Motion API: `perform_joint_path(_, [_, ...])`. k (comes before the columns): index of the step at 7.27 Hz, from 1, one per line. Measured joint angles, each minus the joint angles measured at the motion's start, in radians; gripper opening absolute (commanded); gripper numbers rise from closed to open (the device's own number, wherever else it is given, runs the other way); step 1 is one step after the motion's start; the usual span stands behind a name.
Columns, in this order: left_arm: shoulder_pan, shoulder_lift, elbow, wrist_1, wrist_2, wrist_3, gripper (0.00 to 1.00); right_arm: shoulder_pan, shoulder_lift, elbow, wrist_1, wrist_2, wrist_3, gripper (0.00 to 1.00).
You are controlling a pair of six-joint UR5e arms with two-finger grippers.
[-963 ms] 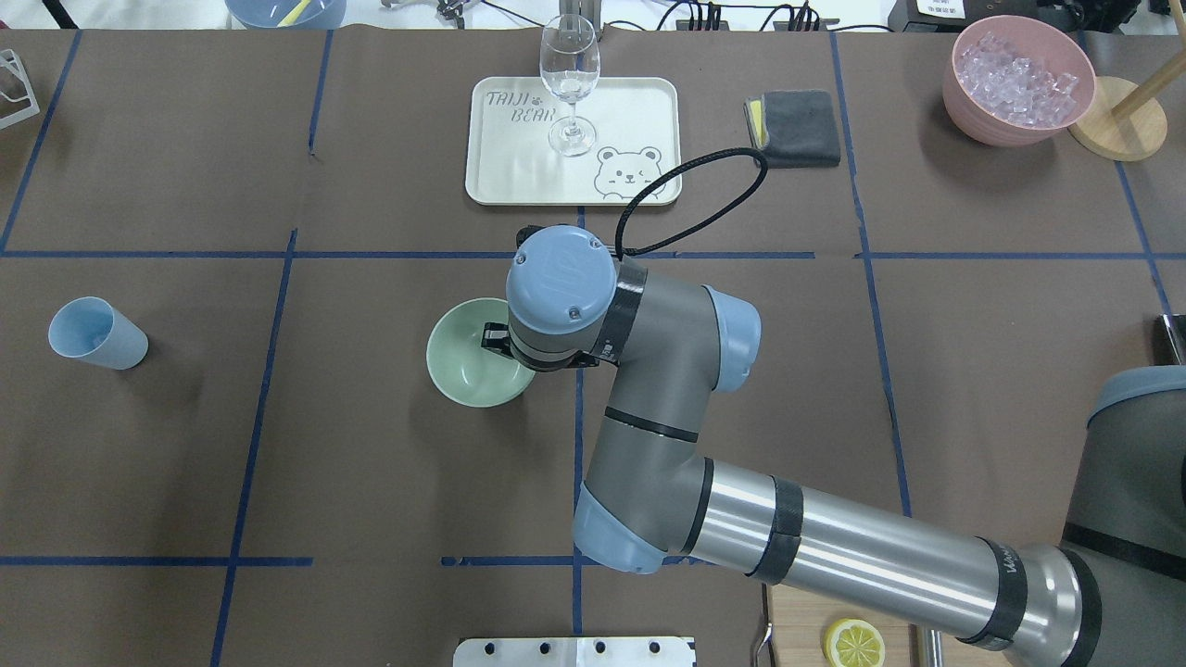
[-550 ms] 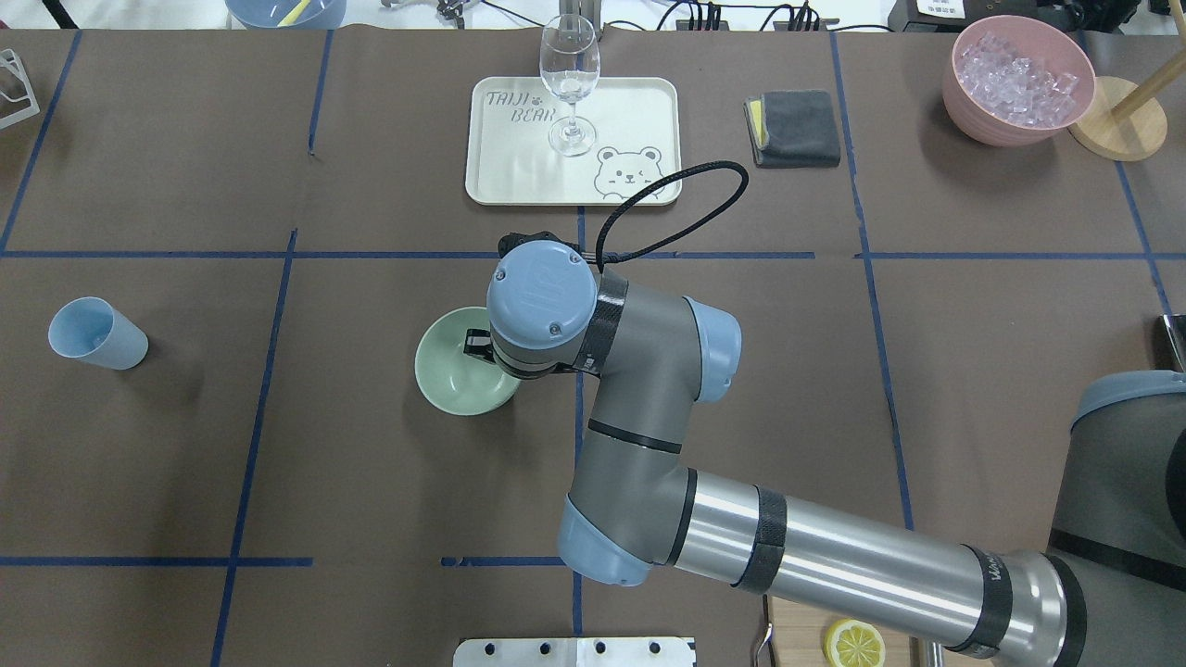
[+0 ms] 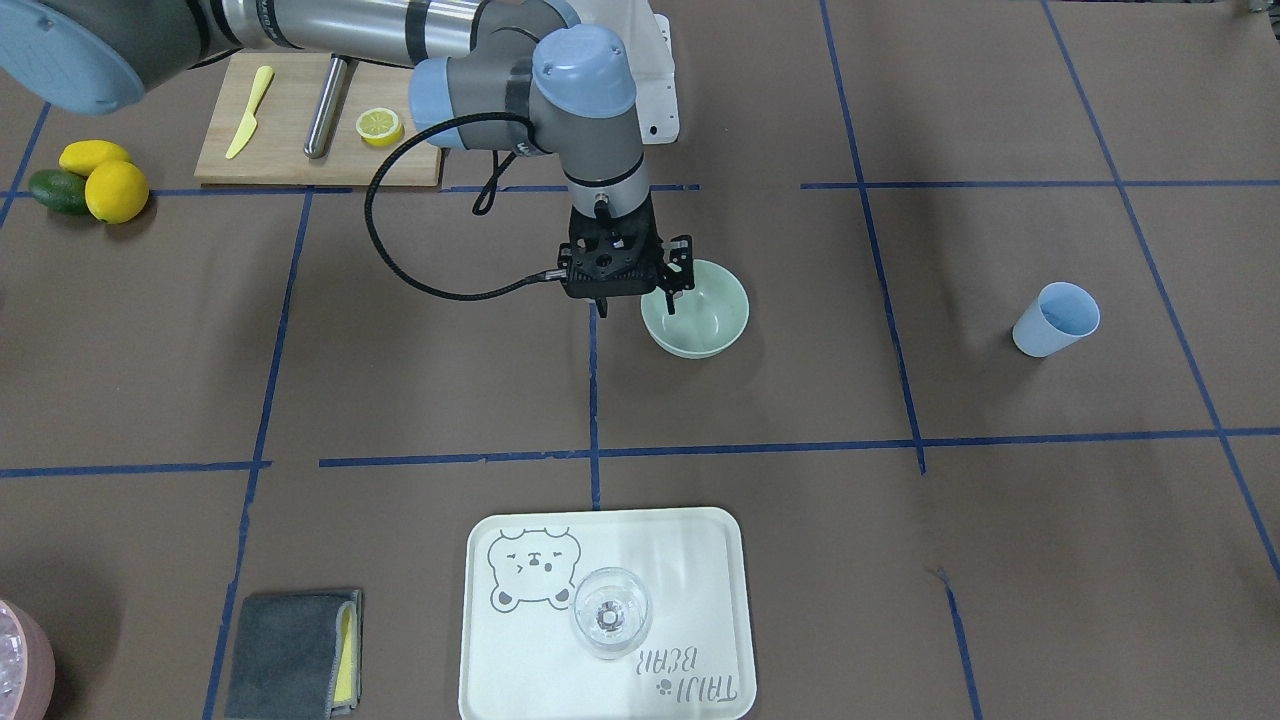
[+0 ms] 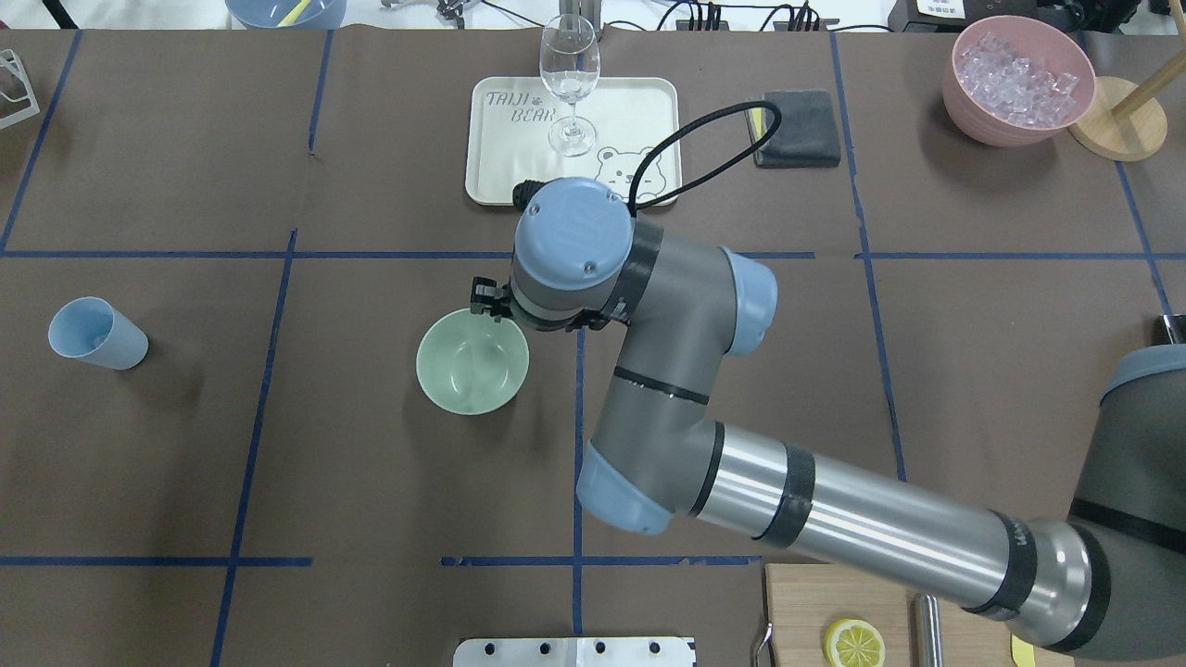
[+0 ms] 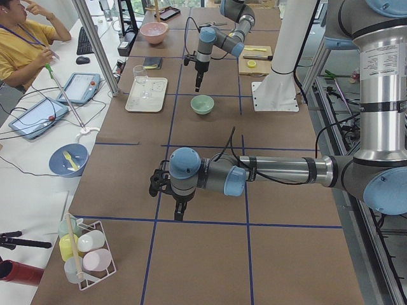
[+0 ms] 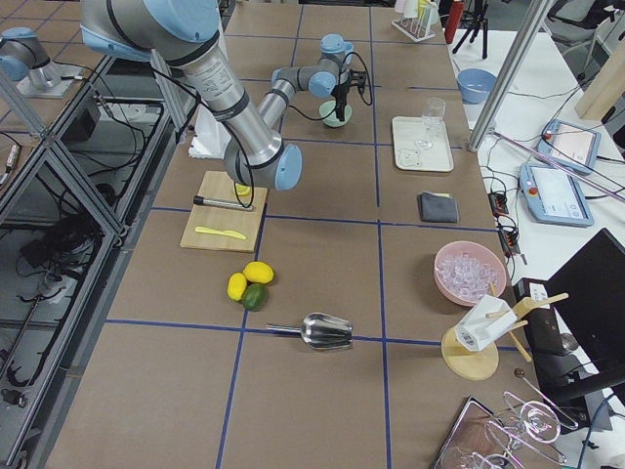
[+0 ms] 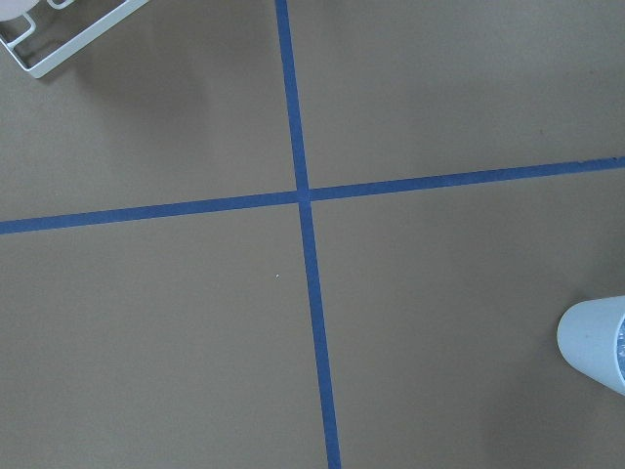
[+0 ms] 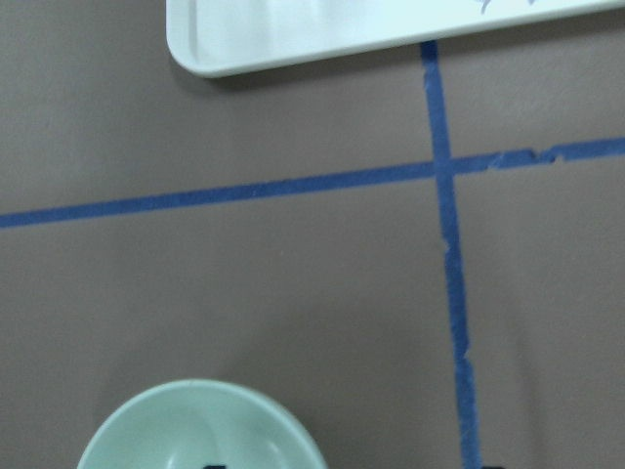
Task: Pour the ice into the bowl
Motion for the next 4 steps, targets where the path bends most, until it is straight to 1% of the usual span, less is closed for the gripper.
perform_joint_path(1, [0.000, -0.004, -0.007, -0.004, 0.002, 0.001, 1.00, 0.077, -0.037, 0.049, -0.040, 0.072, -0.080, 1.00])
perform_joint_path(2, [0.001, -0.009, -0.010, -0.022, 0.007, 0.001, 1.00, 0.163, -0.102, 0.115, -0.078, 0.145, -0.189, 1.00])
perform_joint_path(3, [0.001, -0.011, -0.013, -0.051, 0.009, -0.001, 1.00, 0.262, -0.187, 0.179, -0.100, 0.228, -0.322, 1.00])
perform_joint_path(4, [0.001, -0.012, -0.022, -0.083, 0.005, -0.004, 1.00, 0.367, -0.273, 0.223, -0.109, 0.311, -0.477, 1.00])
